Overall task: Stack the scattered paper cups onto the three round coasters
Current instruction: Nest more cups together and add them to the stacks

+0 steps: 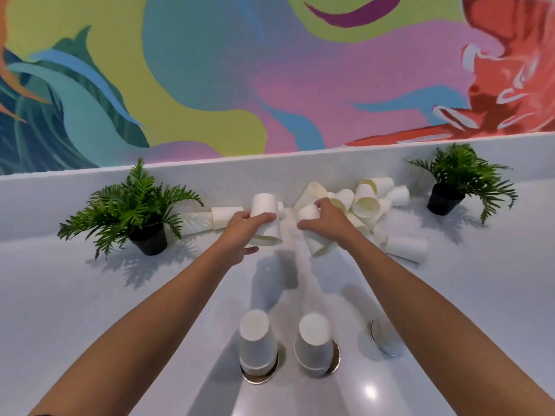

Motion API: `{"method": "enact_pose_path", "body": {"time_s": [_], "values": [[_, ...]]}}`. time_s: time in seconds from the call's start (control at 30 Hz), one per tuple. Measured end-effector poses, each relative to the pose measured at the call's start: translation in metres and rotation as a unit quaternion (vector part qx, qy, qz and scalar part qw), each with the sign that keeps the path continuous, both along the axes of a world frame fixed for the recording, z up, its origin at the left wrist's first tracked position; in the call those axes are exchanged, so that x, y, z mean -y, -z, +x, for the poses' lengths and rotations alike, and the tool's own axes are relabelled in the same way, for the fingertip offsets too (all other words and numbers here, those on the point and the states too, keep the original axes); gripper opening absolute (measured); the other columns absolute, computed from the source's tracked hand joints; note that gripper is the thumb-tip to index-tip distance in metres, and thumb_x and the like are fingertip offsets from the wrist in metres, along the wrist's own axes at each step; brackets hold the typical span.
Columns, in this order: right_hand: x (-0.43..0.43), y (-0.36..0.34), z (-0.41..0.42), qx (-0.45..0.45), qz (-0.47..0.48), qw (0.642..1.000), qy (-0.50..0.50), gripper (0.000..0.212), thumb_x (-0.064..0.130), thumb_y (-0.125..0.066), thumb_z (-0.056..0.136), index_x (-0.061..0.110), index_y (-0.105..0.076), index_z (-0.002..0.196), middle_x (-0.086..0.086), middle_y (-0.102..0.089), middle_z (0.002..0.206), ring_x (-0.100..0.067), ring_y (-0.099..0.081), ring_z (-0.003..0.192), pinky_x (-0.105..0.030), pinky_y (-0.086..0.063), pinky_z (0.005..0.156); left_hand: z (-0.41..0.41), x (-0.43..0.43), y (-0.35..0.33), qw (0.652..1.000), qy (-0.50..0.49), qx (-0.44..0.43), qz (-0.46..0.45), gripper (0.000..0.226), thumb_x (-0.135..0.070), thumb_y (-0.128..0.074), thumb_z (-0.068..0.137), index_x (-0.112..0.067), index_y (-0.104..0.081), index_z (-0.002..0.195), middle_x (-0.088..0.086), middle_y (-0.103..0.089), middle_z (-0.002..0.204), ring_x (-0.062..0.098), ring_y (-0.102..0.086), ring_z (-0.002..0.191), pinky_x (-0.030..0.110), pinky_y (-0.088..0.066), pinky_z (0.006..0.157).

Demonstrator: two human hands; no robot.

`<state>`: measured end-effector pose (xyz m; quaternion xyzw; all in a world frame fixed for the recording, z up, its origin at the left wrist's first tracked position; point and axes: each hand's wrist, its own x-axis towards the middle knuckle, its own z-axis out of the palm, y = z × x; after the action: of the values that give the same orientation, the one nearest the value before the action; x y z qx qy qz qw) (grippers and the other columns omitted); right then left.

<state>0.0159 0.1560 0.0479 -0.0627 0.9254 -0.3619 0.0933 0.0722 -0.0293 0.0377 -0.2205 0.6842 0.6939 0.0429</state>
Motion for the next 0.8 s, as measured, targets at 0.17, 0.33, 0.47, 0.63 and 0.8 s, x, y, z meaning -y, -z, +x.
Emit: {"method": "enact_pose_path", "body": {"time_s": [0.17,0.33,0.47,0.63,0.8], "values": [[-0.047,-0.006,0.03,-0.02,-0.065,0.997,0.035,0.073,0.036,-0.074,0.079,0.011,-0.039,0.137,-0.007,-0.05,0.134,-0.025,-0.05,0.119,-0.03,-0.041,0.09,0.018,-0.046,-0.008,0.998,0.055,-0.028,0.016,0.069,-0.043,-0.077,0.075,-0.016,-0.046,0.13,0.002,-0.059,0.124,0.021,-0.059,0.109,0.036,-0.047,0.088],[-0.093,-0.005,0.053,-0.013,-0.128,0.99,0.062,0.069,0.037,-0.072,0.081,0.015,-0.038,0.137,-0.005,-0.05,0.134,-0.024,-0.051,0.118,-0.037,-0.044,0.099,0.029,-0.084,-0.012,0.996,0.073,-0.053,-0.006,0.065,-0.042,-0.074,0.078,-0.019,-0.039,0.129,0.0,-0.053,0.122,0.017,-0.056,0.106,0.035,-0.045,0.09],[-0.127,-0.008,0.072,-0.06,-0.095,0.992,0.058,0.067,0.036,-0.069,0.085,0.015,-0.035,0.139,-0.008,-0.05,0.134,-0.026,-0.051,0.118,-0.035,-0.043,0.095,0.04,-0.111,-0.012,0.993,0.079,-0.08,-0.039,0.058,-0.038,-0.074,0.08,-0.02,-0.04,0.122,0.0,-0.052,0.118,0.015,-0.056,0.099,0.029,-0.045,0.08],[-0.15,-0.004,0.093,-0.112,-0.083,0.989,0.046,0.069,0.034,-0.069,0.086,0.017,-0.03,0.14,-0.007,-0.048,0.137,-0.025,-0.05,0.12,-0.03,-0.039,0.093,0.048,-0.135,-0.007,0.989,0.074,-0.109,-0.061,0.066,-0.039,-0.077,0.076,-0.017,-0.041,0.128,0.003,-0.054,0.123,0.02,-0.056,0.107,0.03,-0.046,0.081],[-0.165,0.01,0.108,-0.124,-0.078,0.989,0.039,0.073,0.03,-0.072,0.083,0.018,-0.03,0.142,-0.005,-0.044,0.143,-0.023,-0.045,0.127,-0.028,-0.036,0.097,0.051,-0.15,-0.006,0.986,0.082,-0.116,-0.083,0.068,-0.042,-0.078,0.074,-0.019,-0.041,0.127,0.004,-0.054,0.124,0.022,-0.057,0.109,0.039,-0.05,0.093]]}}
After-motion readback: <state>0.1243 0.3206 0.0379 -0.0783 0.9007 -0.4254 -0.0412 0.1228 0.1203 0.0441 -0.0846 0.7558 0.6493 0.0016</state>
